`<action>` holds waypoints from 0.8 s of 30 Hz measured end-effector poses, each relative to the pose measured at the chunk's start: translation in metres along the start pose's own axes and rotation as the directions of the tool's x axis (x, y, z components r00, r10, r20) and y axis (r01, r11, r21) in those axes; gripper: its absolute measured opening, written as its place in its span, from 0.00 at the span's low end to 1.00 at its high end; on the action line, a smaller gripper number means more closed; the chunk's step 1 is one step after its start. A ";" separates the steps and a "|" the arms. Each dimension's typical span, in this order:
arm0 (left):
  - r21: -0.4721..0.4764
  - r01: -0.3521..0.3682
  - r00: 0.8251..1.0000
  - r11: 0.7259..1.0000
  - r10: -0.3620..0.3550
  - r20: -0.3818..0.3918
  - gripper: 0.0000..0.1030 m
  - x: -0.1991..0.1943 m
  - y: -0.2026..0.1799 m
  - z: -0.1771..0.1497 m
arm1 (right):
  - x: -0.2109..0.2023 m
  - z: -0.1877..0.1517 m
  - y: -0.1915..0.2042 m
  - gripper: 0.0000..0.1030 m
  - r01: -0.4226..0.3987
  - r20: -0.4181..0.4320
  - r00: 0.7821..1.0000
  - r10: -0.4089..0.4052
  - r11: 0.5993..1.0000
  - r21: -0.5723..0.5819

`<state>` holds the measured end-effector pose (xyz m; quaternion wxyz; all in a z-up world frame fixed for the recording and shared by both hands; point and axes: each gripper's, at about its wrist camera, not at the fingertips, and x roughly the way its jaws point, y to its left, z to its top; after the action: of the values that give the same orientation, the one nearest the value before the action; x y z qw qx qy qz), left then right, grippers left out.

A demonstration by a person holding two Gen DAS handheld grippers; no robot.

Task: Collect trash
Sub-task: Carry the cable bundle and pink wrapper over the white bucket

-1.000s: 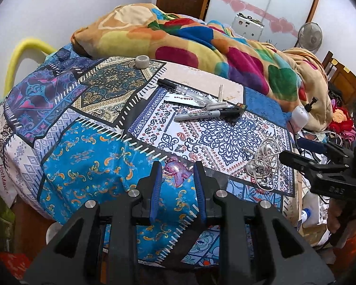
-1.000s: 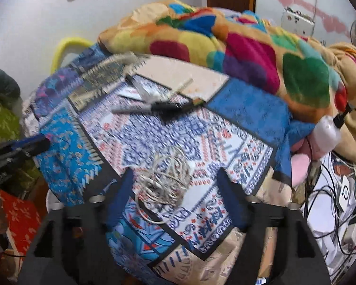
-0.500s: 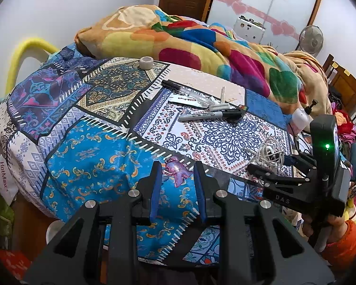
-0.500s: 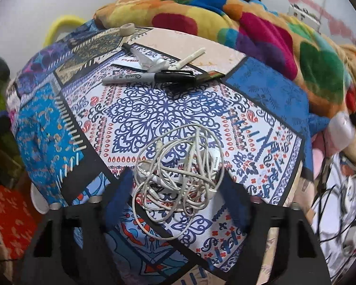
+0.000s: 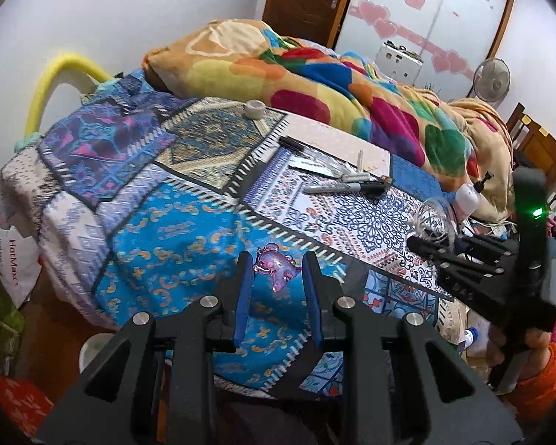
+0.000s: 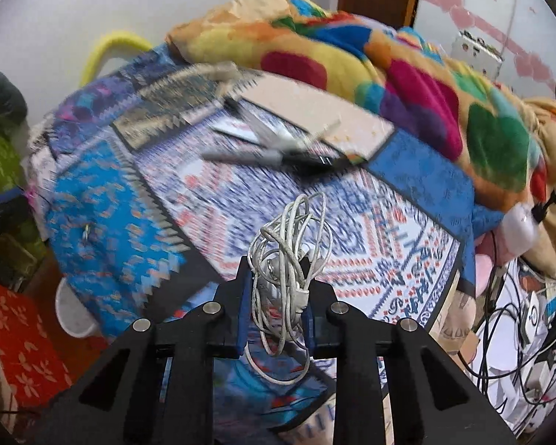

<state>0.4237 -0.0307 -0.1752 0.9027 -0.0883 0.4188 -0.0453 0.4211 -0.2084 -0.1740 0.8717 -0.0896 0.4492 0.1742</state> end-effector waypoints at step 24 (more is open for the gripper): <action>-0.190 -0.134 0.986 0.973 0.150 0.074 0.26 -0.136 0.158 -0.070 | -0.076 0.020 0.221 0.20 -0.232 0.101 0.961 0.259 0.947 -0.221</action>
<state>0.2833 0.1367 -0.1489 0.9090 -0.1432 0.3864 0.0621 0.3104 -0.0151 -0.0999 0.8562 -0.1119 0.3790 0.3327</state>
